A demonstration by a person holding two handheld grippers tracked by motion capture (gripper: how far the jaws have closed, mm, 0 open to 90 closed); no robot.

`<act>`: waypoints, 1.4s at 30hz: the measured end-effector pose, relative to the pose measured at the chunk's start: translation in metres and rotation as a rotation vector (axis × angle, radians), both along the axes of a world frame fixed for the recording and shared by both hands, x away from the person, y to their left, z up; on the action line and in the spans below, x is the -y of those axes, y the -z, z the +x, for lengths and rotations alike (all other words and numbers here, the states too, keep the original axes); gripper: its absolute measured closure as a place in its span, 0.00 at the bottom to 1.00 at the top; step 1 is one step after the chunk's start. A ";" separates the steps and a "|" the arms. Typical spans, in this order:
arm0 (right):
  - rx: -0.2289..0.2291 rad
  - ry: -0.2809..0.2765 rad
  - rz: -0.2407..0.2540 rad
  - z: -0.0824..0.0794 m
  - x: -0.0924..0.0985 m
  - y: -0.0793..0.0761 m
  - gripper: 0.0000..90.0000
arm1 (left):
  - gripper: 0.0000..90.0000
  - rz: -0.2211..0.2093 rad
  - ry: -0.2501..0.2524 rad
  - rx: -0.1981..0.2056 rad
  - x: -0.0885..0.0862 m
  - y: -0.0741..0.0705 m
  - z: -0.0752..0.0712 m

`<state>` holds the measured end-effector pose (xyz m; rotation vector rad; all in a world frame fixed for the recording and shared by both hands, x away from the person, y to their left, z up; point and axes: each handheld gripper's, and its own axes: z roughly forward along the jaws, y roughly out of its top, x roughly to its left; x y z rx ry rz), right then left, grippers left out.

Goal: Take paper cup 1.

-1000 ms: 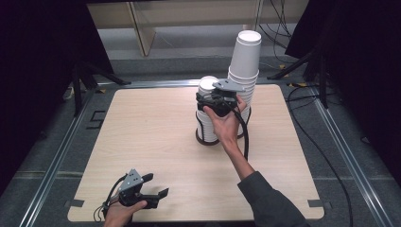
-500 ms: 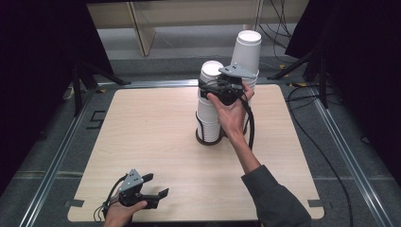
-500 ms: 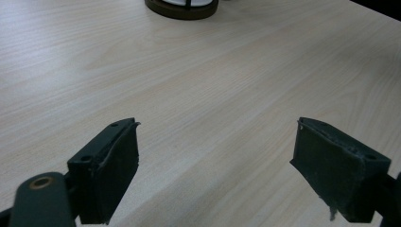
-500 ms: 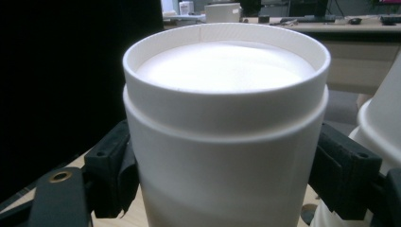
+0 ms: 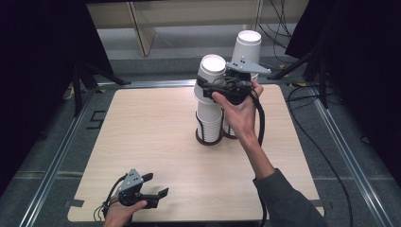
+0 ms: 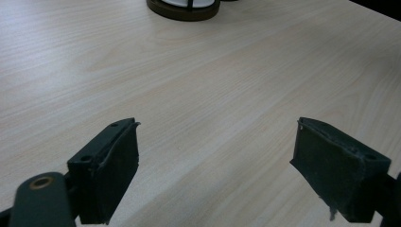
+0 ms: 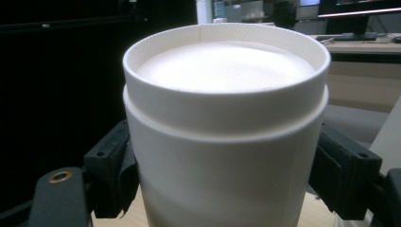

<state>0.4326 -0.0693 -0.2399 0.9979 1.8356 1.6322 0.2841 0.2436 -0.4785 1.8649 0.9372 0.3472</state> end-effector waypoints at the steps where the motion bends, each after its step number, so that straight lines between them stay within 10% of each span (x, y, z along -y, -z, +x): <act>1: -0.010 -0.013 0.009 -0.004 0.000 0.001 0.23 | 0.16 0.011 -0.003 -0.005 0.000 -0.001 0.000; 20: -0.037 -0.221 -0.037 -0.050 -0.010 0.055 0.23 | 0.16 -0.020 -0.003 0.085 0.000 -0.004 0.015; 42: -0.140 -0.361 -0.056 -0.054 -0.032 0.125 0.23 | 0.16 -0.049 -0.008 0.115 -0.004 -0.006 0.012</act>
